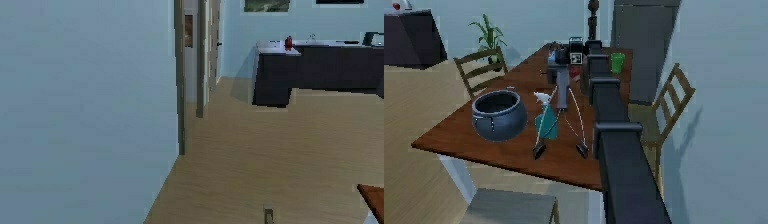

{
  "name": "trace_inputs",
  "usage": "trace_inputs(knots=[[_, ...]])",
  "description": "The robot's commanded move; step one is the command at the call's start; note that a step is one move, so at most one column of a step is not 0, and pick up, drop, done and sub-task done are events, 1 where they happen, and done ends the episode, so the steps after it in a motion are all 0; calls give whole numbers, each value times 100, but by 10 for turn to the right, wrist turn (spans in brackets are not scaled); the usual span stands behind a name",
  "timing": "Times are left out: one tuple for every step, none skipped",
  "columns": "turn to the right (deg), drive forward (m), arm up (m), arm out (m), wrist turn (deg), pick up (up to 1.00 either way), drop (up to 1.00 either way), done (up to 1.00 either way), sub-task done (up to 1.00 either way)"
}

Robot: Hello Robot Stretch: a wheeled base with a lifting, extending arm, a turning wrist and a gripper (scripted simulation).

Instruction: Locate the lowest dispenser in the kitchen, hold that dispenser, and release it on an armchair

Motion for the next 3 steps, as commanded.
trace_inputs(knots=[[0, 0, 0, 0, 450, 0, 0, 0, 0], [0, 0, 0, 0, 450, 0, 0, 0, 0], [0, 0, 0, 0, 450, 0, 0, 0, 0]])
